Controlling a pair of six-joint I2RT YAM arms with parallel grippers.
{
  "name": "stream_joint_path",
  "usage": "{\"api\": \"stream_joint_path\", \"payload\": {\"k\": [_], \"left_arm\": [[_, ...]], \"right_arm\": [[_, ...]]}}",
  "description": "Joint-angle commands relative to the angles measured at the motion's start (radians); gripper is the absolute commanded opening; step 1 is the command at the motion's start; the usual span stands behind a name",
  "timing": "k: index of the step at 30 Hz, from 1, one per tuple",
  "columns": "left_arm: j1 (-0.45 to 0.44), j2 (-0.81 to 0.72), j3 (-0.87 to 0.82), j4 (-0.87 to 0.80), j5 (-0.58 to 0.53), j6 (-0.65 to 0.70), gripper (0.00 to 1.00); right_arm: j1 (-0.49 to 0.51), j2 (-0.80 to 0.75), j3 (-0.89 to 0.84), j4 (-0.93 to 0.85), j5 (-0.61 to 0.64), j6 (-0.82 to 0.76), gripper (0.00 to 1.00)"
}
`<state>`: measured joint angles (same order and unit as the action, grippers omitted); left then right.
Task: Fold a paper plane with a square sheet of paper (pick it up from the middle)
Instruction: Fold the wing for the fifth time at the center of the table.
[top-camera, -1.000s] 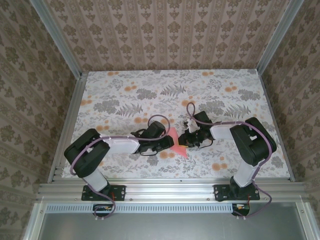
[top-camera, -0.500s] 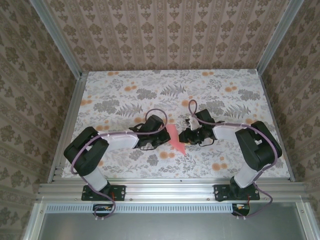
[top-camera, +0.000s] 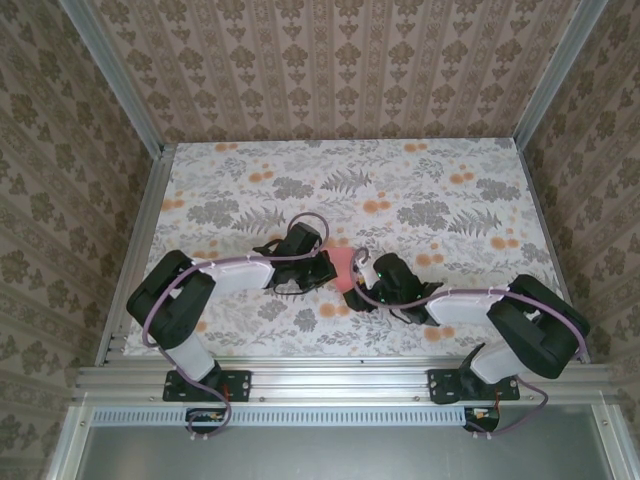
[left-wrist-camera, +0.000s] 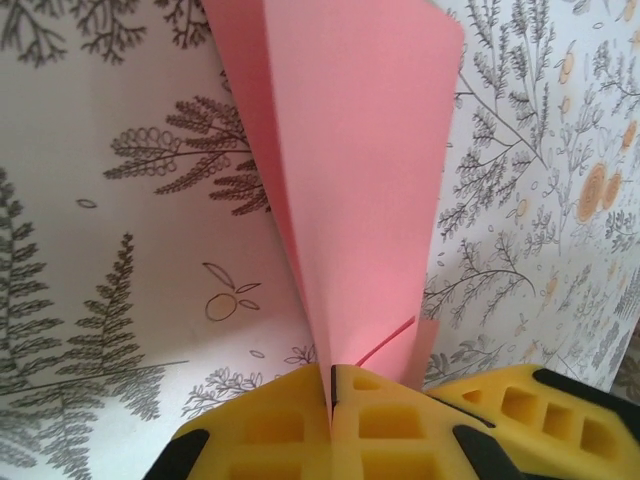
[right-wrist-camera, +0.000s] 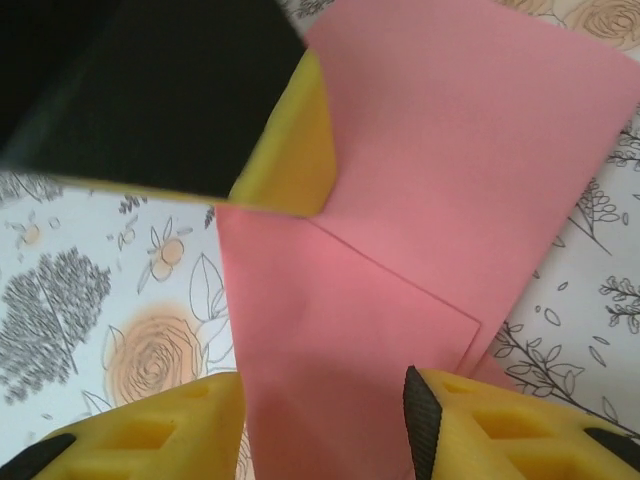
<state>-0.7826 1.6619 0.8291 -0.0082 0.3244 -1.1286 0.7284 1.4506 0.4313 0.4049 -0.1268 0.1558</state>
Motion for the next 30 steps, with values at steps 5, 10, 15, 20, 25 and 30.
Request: {"api": "stream_joint_path", "payload": {"k": [5, 10, 15, 20, 25, 30], "left_arm": [[0.009, 0.005, 0.027, -0.051, 0.025, 0.030, 0.00], [0.008, -0.004, 0.025, -0.054, 0.022, 0.031, 0.00], [0.009, -0.002, 0.027, -0.049, 0.024, 0.029, 0.00], [0.008, -0.001, 0.034, -0.056, 0.024, 0.033, 0.00], [0.005, 0.006, 0.034, -0.059, 0.026, 0.032, 0.00], [0.002, 0.000, 0.039, -0.064, 0.023, 0.032, 0.00]], "right_arm": [[0.077, -0.017, -0.024, 0.150, 0.108, -0.239, 0.56], [0.126, -0.083, -0.014, 0.055, 0.098, -0.257, 0.59], [0.166, -0.009, 0.002, 0.002, 0.250, -0.300, 0.59], [0.175, 0.053, 0.044, -0.002, 0.331, -0.306, 0.50], [0.175, 0.057, 0.051, 0.009, 0.319, -0.312, 0.37], [0.176, 0.063, 0.031, 0.031, 0.307, -0.277, 0.30]]}}
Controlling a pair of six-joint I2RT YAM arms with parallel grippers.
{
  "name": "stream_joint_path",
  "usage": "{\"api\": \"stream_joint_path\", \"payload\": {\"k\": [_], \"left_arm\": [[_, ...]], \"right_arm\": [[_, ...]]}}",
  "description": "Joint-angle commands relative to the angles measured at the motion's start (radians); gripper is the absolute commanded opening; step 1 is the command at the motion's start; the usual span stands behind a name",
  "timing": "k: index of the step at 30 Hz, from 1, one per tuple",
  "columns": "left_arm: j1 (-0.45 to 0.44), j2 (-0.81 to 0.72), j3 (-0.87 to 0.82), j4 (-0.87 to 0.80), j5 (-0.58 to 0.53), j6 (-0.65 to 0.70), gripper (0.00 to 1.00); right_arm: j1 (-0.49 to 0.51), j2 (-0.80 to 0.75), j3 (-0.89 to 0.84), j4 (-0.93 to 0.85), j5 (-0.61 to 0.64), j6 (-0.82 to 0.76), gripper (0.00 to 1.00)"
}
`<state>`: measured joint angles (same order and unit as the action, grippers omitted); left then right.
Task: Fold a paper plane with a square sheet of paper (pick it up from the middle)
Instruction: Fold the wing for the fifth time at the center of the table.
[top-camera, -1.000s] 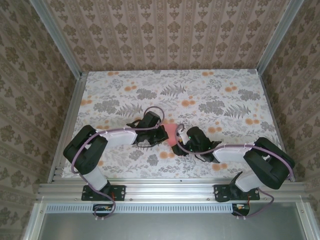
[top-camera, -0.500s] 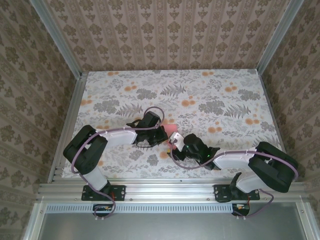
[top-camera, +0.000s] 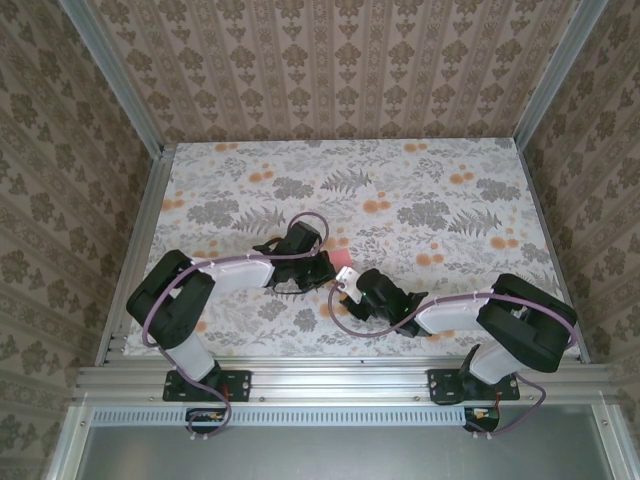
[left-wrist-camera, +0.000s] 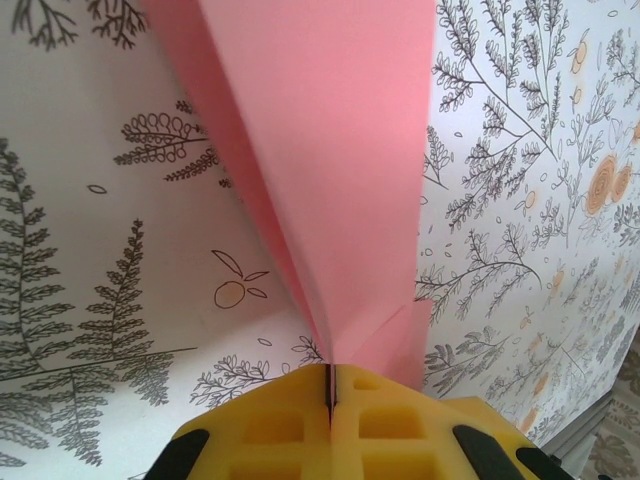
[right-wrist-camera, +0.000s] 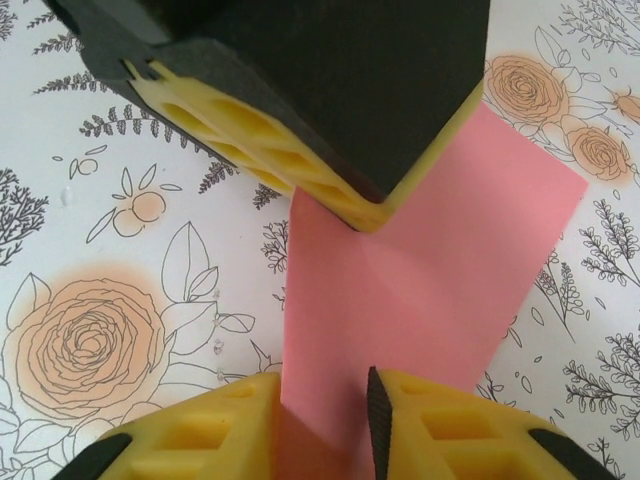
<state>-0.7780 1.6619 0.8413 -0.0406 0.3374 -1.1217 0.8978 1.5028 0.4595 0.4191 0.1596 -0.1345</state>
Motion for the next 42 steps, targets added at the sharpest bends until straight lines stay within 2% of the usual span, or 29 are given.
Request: {"api": "stream_joint_path", "payload": {"k": [1, 5, 10, 15, 20, 24, 28, 32, 36, 38, 42], "left_arm": [[-0.002, -0.002, 0.026, -0.032, 0.006, 0.025, 0.00], [-0.003, -0.008, 0.025, -0.043, -0.001, 0.028, 0.02], [-0.003, -0.016, 0.033, -0.041, -0.001, 0.029, 0.13], [0.003, -0.068, 0.026, -0.055, -0.042, 0.035, 0.42], [0.003, -0.165, -0.021, -0.081, -0.134, 0.043, 0.57], [0.003, -0.231, -0.060, -0.086, -0.188, 0.049, 0.59], [0.001, -0.252, -0.075, -0.074, -0.195, 0.062, 0.59], [-0.003, -0.239, -0.069, -0.055, -0.180, 0.074, 0.57], [-0.011, -0.208, -0.053, -0.045, -0.170, 0.083, 0.54], [-0.014, -0.190, -0.041, -0.038, -0.158, 0.086, 0.53], [-0.021, -0.155, -0.014, -0.039, -0.150, 0.090, 0.56]], "right_arm": [[0.006, 0.013, -0.001, 0.021, 0.026, 0.022, 0.27], [0.006, 0.012, -0.019, 0.042, 0.038, 0.056, 0.20], [0.005, 0.025, -0.028, 0.047, 0.021, 0.092, 0.09], [-0.017, 0.024, -0.063, 0.118, -0.007, 0.191, 0.04], [-0.063, 0.030, -0.065, 0.131, -0.089, 0.354, 0.03], [-0.132, 0.036, -0.090, 0.187, -0.192, 0.515, 0.03], [-0.214, 0.060, -0.118, 0.265, -0.302, 0.637, 0.02], [-0.264, 0.081, -0.128, 0.296, -0.350, 0.752, 0.03], [-0.290, 0.100, -0.158, 0.372, -0.347, 0.854, 0.03], [-0.293, 0.098, -0.176, 0.406, -0.339, 0.879, 0.03], [-0.295, 0.099, -0.170, 0.443, -0.409, 0.846, 0.03]]}}
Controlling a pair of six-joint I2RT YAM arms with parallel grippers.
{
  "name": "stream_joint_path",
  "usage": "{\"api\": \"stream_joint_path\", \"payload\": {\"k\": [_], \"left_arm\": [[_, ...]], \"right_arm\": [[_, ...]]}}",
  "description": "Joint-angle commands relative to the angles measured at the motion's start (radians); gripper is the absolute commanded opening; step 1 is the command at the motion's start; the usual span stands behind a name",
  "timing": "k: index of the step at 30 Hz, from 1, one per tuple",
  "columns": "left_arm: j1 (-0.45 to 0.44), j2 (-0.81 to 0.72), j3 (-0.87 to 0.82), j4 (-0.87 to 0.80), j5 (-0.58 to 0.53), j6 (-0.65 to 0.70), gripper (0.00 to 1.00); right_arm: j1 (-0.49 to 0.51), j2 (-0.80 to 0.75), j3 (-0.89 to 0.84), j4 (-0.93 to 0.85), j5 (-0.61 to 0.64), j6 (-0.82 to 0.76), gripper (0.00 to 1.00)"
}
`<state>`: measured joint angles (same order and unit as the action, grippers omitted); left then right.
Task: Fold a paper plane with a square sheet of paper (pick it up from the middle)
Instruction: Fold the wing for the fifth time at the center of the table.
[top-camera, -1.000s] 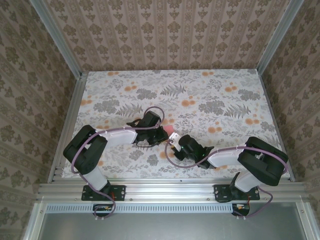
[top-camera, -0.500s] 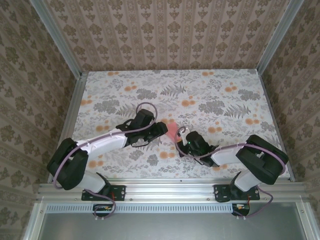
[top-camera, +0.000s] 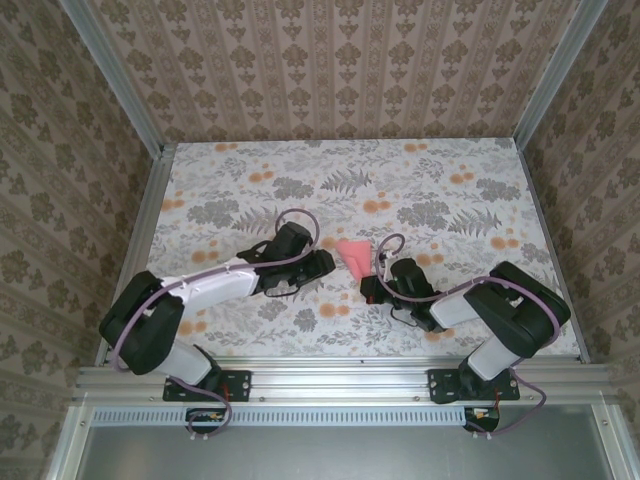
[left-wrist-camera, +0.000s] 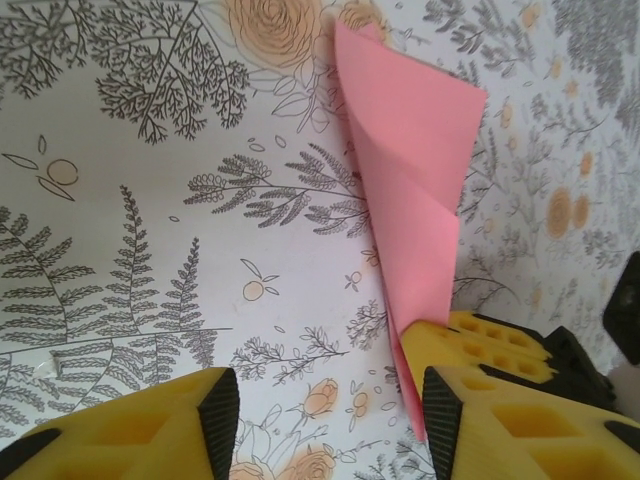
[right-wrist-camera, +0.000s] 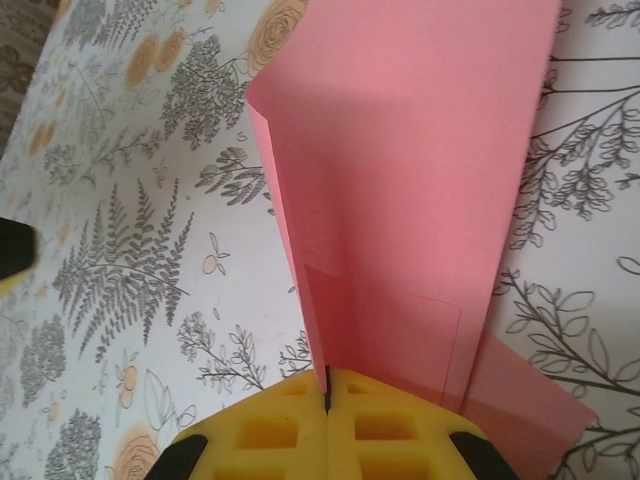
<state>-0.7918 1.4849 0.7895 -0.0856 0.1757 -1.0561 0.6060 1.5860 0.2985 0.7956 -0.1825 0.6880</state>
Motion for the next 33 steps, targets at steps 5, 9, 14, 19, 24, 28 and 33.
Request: {"api": "stream_joint_path", "payload": {"k": [5, 9, 14, 19, 24, 28, 33], "left_arm": [[0.008, 0.096, 0.063, 0.058, 0.049, -0.012, 0.63], [0.020, 0.175, 0.118, 0.096, 0.085, -0.011, 0.66], [0.029, 0.244, 0.175, 0.061, 0.090, -0.019, 0.68], [0.038, 0.290, 0.197, 0.027, 0.097, -0.052, 0.69], [0.037, 0.320, 0.217, 0.017, 0.116, -0.061, 0.62], [0.036, 0.343, 0.251, -0.026, 0.127, -0.047, 0.45], [0.036, 0.351, 0.257, -0.052, 0.133, -0.042, 0.32]], "right_arm": [[-0.003, 0.011, -0.026, 0.075, -0.087, -0.064, 0.03], [-0.003, 0.003, -0.033, 0.062, -0.107, -0.144, 0.04], [0.001, -0.021, -0.036, 0.018, -0.107, -0.238, 0.05], [0.005, -0.057, -0.033, -0.035, -0.098, -0.343, 0.06], [0.011, -0.084, -0.021, -0.102, -0.073, -0.426, 0.06], [0.015, -0.091, -0.007, -0.144, -0.066, -0.464, 0.06], [0.041, -0.095, 0.005, -0.181, -0.025, -0.502, 0.09]]}}
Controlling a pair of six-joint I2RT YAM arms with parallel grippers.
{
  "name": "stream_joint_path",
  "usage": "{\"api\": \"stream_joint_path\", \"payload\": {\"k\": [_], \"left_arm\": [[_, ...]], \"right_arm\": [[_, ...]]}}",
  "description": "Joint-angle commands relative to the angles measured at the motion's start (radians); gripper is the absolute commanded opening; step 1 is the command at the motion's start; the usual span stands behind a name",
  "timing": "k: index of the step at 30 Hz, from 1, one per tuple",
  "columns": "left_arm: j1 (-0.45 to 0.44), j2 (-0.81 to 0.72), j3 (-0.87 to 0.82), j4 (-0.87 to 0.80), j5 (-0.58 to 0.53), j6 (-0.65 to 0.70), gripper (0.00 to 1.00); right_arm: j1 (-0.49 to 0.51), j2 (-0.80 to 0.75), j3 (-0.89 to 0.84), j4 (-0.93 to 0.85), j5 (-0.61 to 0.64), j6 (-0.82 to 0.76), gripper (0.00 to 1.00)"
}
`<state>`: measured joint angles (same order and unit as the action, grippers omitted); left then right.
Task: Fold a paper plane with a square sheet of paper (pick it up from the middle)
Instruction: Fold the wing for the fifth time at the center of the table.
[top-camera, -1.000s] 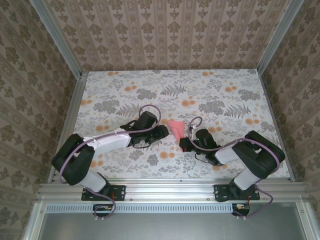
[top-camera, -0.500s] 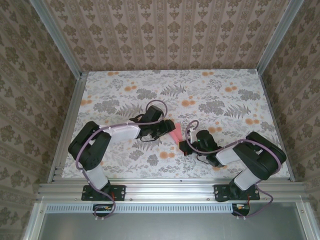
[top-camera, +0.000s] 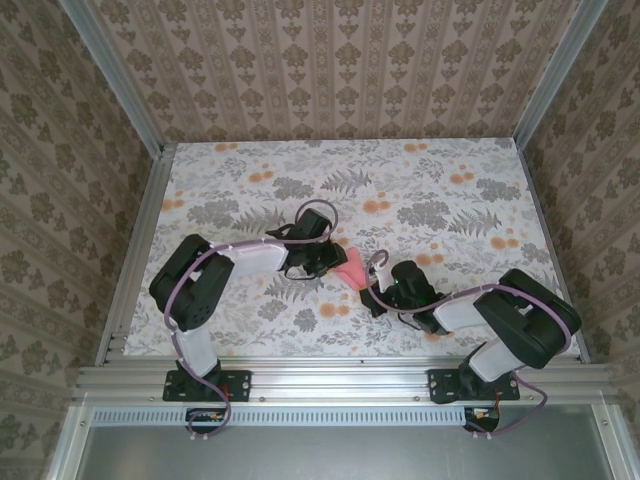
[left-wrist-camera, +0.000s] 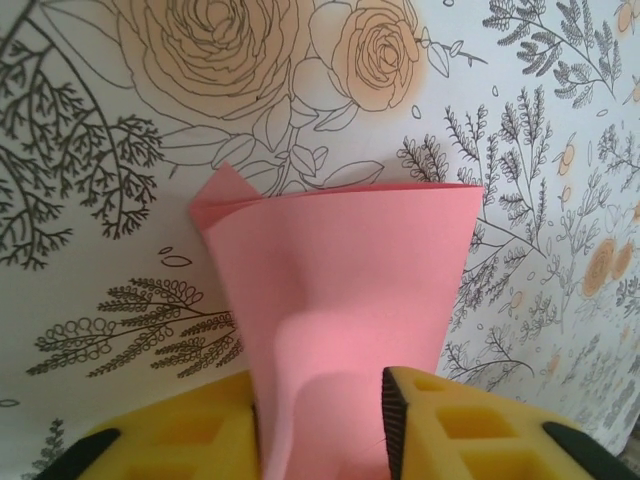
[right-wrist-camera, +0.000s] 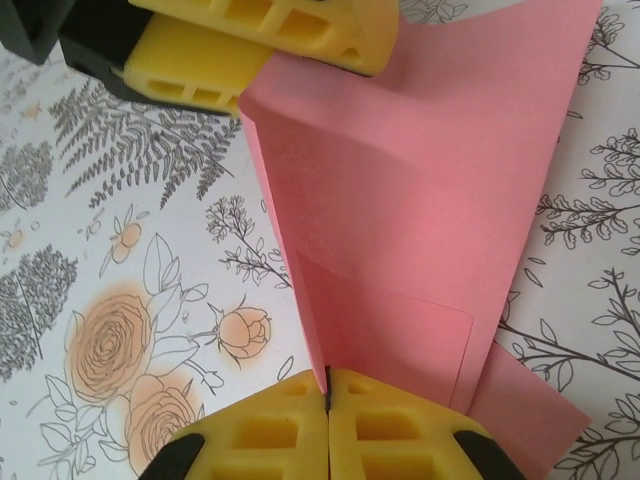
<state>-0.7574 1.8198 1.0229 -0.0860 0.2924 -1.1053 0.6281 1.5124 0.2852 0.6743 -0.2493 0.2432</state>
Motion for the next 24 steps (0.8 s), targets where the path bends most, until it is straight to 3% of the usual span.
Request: {"api": "stream_joint_path", "payload": {"k": [1, 7, 10, 12, 14, 24], "left_arm": [[0.001, 0.016, 0.026, -0.054, 0.019, 0.008, 0.30], [0.002, 0.017, 0.041, -0.084, 0.022, 0.021, 0.11], [0.001, 0.007, 0.044, -0.103, 0.016, 0.020, 0.06], [0.003, -0.001, 0.044, -0.112, 0.011, 0.014, 0.04], [0.004, -0.013, 0.040, -0.121, 0.003, 0.005, 0.02], [0.007, -0.037, 0.013, -0.108, 0.004, -0.035, 0.00]], "right_arm": [[0.027, -0.024, 0.020, -0.062, 0.051, -0.070, 0.09], [0.077, -0.059, 0.029, -0.121, 0.156, -0.122, 0.19], [0.119, -0.105, 0.053, -0.205, 0.241, -0.159, 0.33], [0.146, -0.115, 0.057, -0.230, 0.315, -0.185, 0.36], [0.174, -0.151, 0.058, -0.249, 0.391, -0.200, 0.45], [0.325, -0.131, 0.125, -0.315, 0.549, -0.347, 0.62]]}}
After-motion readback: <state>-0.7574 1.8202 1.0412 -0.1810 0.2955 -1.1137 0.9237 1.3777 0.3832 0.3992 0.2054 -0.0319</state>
